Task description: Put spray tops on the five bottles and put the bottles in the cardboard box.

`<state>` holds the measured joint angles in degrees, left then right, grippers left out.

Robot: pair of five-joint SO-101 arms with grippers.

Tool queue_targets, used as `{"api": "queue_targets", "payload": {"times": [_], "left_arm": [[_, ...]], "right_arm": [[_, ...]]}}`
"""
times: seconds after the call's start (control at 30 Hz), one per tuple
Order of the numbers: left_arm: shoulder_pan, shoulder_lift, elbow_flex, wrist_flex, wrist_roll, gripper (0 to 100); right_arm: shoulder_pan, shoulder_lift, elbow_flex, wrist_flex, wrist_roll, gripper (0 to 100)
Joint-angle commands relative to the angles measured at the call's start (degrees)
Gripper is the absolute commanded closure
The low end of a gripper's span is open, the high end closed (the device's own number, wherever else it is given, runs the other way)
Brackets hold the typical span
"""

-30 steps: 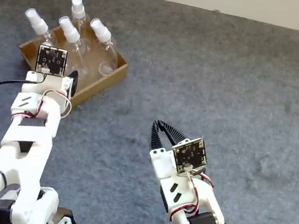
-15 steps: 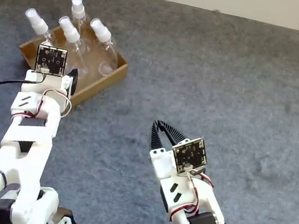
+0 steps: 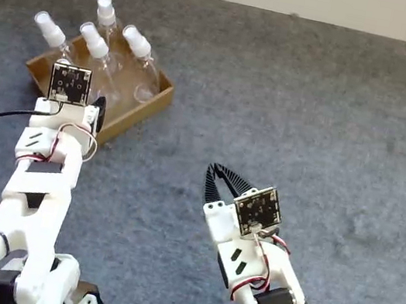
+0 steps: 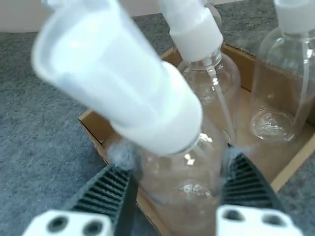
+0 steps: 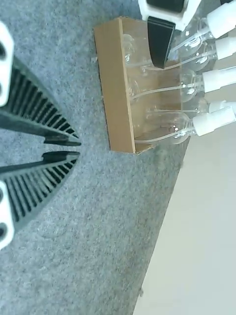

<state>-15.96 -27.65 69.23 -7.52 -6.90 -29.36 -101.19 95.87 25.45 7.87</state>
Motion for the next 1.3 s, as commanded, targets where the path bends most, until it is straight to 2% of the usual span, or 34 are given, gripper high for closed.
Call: {"api": "queue_targets", "payload": {"times": [0.0,0.2,0.83,1.03,1.27], "left_arm": [[-0.6,1.6,-0.5,0.1,0.8,89],[-0.6,8.0,-0.6,-0.4,0.8,89],[-0.9,8.1,-0.7,-0.2,0.7,89],[-0.9,8.1,-0.7,0.0,0.8,75],[-0.9,8.1,-0.7,0.0,0.8,75]], "right_arm": [[0.7,0.0,6.0,0.1,0.6,97.8],[0.7,0.0,6.0,0.1,0.6,97.8],[0.7,0.0,6.0,0.1,0.6,97.8],[0.7,0.0,6.0,0.1,0.6,97.8],[0.7,0.0,6.0,0.1,0.6,97.8]]}}
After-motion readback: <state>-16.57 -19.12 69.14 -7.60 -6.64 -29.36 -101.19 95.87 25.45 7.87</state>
